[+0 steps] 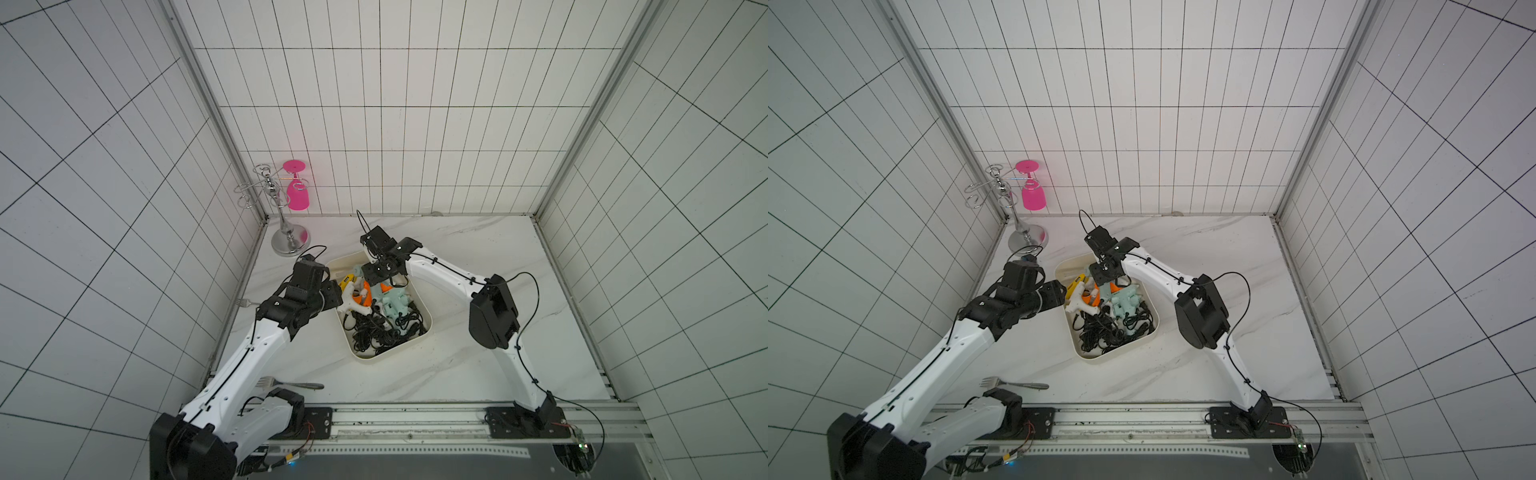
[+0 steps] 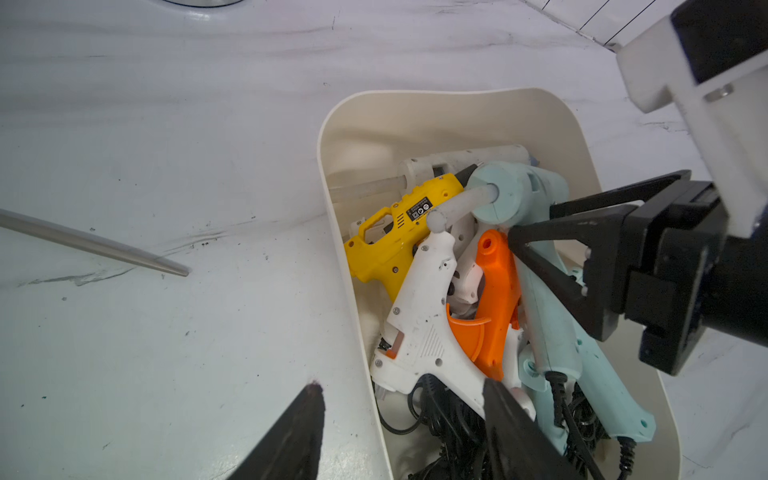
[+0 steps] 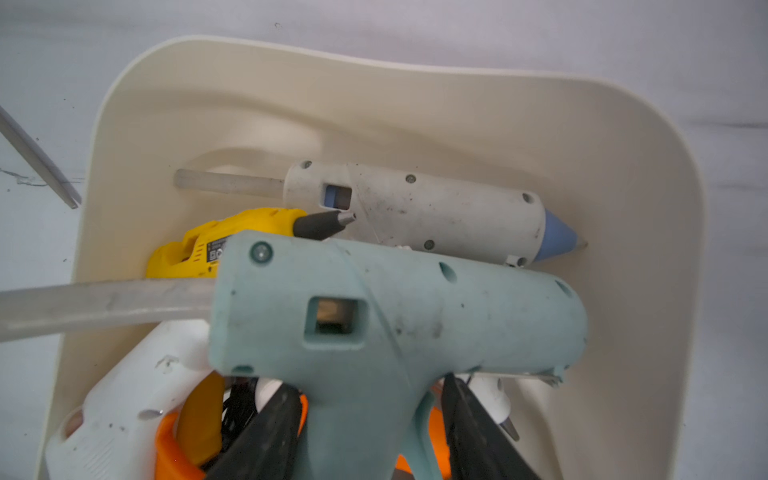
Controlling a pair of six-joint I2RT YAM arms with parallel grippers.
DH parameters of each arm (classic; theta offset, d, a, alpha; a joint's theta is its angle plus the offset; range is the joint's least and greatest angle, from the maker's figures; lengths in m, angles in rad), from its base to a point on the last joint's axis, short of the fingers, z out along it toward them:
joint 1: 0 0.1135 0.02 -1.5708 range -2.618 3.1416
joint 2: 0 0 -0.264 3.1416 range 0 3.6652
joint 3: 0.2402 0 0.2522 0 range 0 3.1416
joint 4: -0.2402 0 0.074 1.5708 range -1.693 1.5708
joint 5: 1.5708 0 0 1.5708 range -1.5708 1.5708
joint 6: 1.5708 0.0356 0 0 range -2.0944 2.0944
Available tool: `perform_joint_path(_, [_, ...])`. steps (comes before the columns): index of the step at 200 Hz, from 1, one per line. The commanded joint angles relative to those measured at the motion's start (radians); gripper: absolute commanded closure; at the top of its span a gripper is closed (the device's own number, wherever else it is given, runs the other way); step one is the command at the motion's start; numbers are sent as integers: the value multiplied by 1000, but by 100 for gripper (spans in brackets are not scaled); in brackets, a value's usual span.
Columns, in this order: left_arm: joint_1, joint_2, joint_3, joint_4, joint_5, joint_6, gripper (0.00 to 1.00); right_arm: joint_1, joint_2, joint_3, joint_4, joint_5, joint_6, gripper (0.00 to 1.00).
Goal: Put the hot melt glue gun into the storage box
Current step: Place the hot melt adhesive gun in the storage box.
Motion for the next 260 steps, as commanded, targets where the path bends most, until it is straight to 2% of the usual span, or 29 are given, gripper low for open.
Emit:
perform_joint_path(1, [3, -21, 20, -4, -30, 9, 38, -3, 73, 36, 7, 152, -57, 47])
perform_joint_path(58, [3, -20, 17, -10, -28, 7, 37, 1, 192, 127, -66, 181, -120, 50])
perform_joint_path(90, [3, -17, -1, -10, -33, 1, 34, 11, 210, 76, -84, 209, -127, 49])
perform_joint_path(122, [3, -2, -5, -5, -33, -12, 30, 12, 193, 79, -69, 220, -128, 38])
perform_joint_path(140, [3, 2, -1, -8, -46, -21, 27, 12, 144, 85, -67, 242, -124, 32])
perform_joint_path(192, [10, -18, -35, -18, -115, -76, 21, 15, -42, -15, -74, 209, -169, 30])
perform_joint_path(229, [21, -28, -58, 12, -109, -95, 20, 17, -158, -203, -41, 155, -161, 30])
perform_joint_path(260, [29, -20, -63, 14, -86, -105, 20, 23, -278, -343, 0, 149, -100, 31])
